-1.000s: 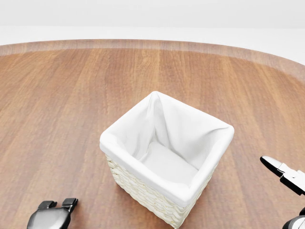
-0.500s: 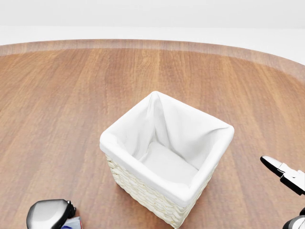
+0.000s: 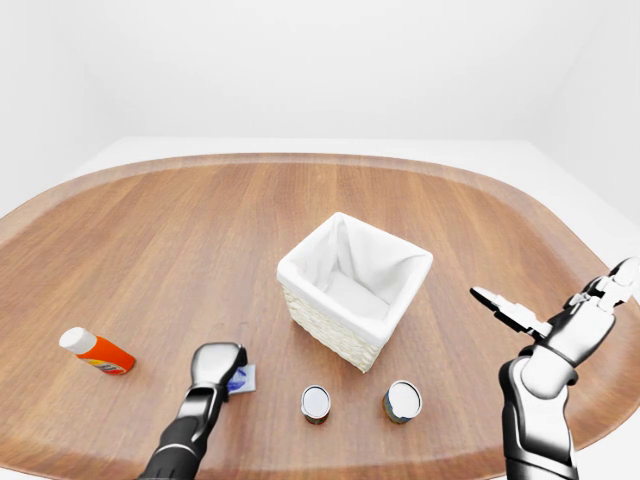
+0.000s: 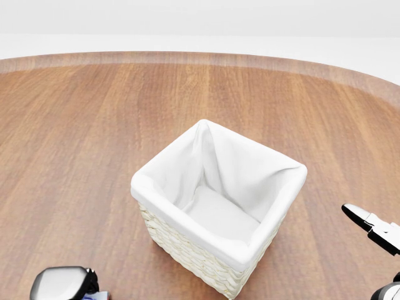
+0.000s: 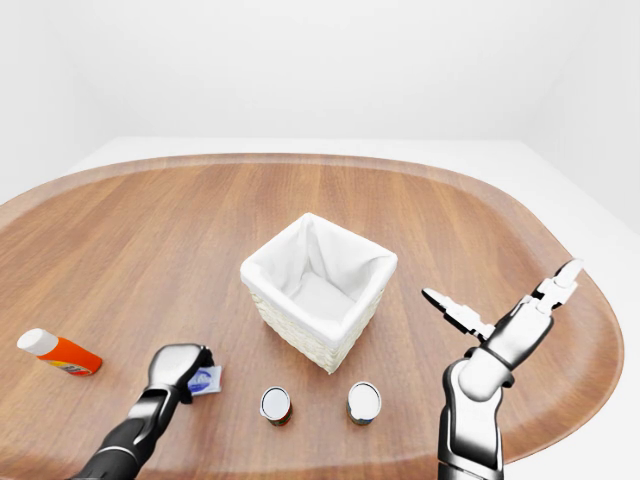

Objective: Pick up the alphabet soup and the cream cheese box, and put them in the basket.

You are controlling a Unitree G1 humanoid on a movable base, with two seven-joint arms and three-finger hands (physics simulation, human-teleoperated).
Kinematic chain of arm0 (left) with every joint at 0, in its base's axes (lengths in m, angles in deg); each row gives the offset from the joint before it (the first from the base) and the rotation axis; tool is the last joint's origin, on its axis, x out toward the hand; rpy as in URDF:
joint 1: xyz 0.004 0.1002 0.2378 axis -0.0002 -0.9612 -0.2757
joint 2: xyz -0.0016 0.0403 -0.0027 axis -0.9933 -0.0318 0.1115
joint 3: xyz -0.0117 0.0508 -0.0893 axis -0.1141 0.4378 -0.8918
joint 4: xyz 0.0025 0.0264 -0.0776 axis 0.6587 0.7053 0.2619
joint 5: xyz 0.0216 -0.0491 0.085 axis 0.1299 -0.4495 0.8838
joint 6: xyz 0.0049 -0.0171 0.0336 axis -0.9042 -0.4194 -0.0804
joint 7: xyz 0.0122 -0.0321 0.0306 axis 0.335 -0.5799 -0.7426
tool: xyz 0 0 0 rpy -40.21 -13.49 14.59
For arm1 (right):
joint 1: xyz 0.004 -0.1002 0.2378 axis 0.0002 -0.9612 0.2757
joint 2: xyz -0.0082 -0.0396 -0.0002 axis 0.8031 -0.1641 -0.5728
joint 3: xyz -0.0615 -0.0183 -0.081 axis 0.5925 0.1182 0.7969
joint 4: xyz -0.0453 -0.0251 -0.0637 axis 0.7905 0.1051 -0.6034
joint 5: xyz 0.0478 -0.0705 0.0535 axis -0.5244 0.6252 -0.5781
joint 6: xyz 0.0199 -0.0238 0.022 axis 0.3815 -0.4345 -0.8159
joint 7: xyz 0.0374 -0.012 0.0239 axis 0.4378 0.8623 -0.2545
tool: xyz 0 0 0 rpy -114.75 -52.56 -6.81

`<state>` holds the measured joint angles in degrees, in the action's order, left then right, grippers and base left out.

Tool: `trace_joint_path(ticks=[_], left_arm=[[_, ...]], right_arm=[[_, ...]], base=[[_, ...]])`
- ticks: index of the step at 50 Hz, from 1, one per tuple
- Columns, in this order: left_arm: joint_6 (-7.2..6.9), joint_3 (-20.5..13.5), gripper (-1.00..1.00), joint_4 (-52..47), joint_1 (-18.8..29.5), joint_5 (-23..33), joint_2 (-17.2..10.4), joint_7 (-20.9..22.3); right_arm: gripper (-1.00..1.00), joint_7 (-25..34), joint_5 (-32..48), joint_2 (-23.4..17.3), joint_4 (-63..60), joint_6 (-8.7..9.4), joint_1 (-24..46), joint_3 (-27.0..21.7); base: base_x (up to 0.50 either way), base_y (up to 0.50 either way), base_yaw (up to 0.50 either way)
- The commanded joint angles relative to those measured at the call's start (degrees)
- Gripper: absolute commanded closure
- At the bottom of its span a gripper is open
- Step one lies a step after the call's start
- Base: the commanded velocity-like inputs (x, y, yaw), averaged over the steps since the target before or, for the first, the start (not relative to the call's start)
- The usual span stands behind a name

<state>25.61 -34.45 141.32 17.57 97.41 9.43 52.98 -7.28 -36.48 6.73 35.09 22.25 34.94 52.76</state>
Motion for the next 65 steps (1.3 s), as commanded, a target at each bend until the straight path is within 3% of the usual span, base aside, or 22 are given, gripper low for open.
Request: trace_joint_path(ticks=[1, 14, 31, 41, 58, 65], left_arm=[[0.0, -1.27, 1.0, -14.96, -13.85, 1.39, 0.47, 7.38], [0.0, -4.15, 1.0, -26.87, -19.3, 2.44, 1.15, 12.88], [0.0, -6.0, 1.0, -31.63, -20.03, 2.75, 2.2, 15.59], [0.0, -8.28, 1.0, -47.09, -22.78, 1.91, 4.28, 25.88], [0.0, -10.35, 1.0, -63.7, -18.81, -1.39, 8.33, 37.78], [0.0, -10.82, 1.0, -70.34, -16.13, 0.43, 8.84, 43.26]], right_arm=[[-1.0, 0.0, 0.14, 0.06, -0.29, 0.25, -0.02, 0.04], [-1.0, 0.0, 0.07, -0.15, 0.77, -0.08, 0.2, 0.03], [-1.0, 0.0, 0.1, -0.09, 0.26, -0.06, 0.04, 0.04], [-1.0, 0.0, 0.15, -0.03, 0.27, -0.08, -0.01, 0.05], [-1.0, 0.0, -0.03, -0.06, 0.41, 0.01, 0.11, 0.08], [-1.0, 0.0, -0.09, -0.12, 0.53, 0.13, 0.2, 0.14]], base=[[0.0, 0.0, 0.0], [0.0, 0.0, 0.0], [0.0, 0.0, 0.0], [0.0, 0.0, 0.0], [0.0, 0.0, 0.0], [0.0, 0.0, 0.0]])
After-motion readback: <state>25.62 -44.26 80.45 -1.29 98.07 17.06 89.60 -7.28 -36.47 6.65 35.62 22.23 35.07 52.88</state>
